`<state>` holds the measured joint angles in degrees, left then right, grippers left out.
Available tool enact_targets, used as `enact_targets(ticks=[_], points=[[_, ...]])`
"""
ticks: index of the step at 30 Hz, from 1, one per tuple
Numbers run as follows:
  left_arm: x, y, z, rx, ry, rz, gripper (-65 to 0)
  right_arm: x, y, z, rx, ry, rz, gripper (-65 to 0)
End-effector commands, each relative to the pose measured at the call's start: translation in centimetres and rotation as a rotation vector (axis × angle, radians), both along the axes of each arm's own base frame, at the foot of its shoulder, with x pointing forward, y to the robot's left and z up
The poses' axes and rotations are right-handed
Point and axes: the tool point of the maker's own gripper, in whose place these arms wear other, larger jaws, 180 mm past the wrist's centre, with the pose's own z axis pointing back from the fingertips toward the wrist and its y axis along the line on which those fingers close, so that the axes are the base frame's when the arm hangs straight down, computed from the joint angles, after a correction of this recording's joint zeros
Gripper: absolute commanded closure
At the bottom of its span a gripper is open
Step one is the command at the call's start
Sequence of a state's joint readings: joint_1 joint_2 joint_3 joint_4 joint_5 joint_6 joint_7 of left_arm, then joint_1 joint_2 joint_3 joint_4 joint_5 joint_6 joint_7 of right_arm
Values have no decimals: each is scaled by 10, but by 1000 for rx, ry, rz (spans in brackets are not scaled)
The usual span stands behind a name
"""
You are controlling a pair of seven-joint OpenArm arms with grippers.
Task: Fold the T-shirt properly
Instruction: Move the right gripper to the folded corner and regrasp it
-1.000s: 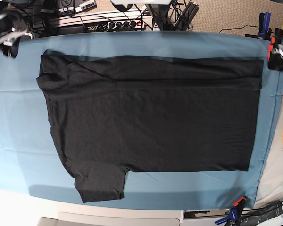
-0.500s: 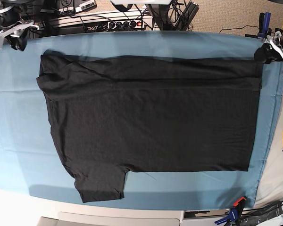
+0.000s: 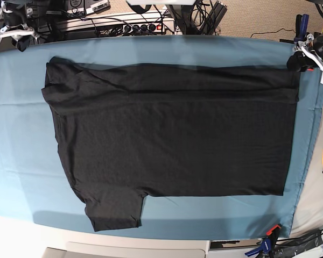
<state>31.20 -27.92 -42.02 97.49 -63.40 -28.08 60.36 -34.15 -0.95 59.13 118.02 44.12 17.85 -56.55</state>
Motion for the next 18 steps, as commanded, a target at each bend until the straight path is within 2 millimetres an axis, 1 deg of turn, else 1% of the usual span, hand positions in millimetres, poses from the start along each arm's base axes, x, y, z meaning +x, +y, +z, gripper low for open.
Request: enact_targets(ticks=[1,5,6,9,10,14,16,18], points=[[6,3,10,11,-36,-9,-198,4,-7,6,-16,-31,-1,-134],[6,4,9,18,-32,-10,-198,10,-11,-4,38,-57,-17,-136],[5,5,8,23,-29,-11,-198,12,-11,-3,40,-67,-16,-141],[5,5,8,26,-27,-11,-198,22,-9,2,51,-109,-4,-197],[5,6,8,30,-25,-12,-198,25,-10,4,43,-117,6,-206],[5,7,8,34,-25,-15,-198,42,-12,13,15,-154,27,-211],[5,7,8,35,-24,-15,-198,52,-8,11,20,-158,47,-211],[5,7,8,35,-24,-15,-198,62,-3,-1,58,-152,45,-211]])
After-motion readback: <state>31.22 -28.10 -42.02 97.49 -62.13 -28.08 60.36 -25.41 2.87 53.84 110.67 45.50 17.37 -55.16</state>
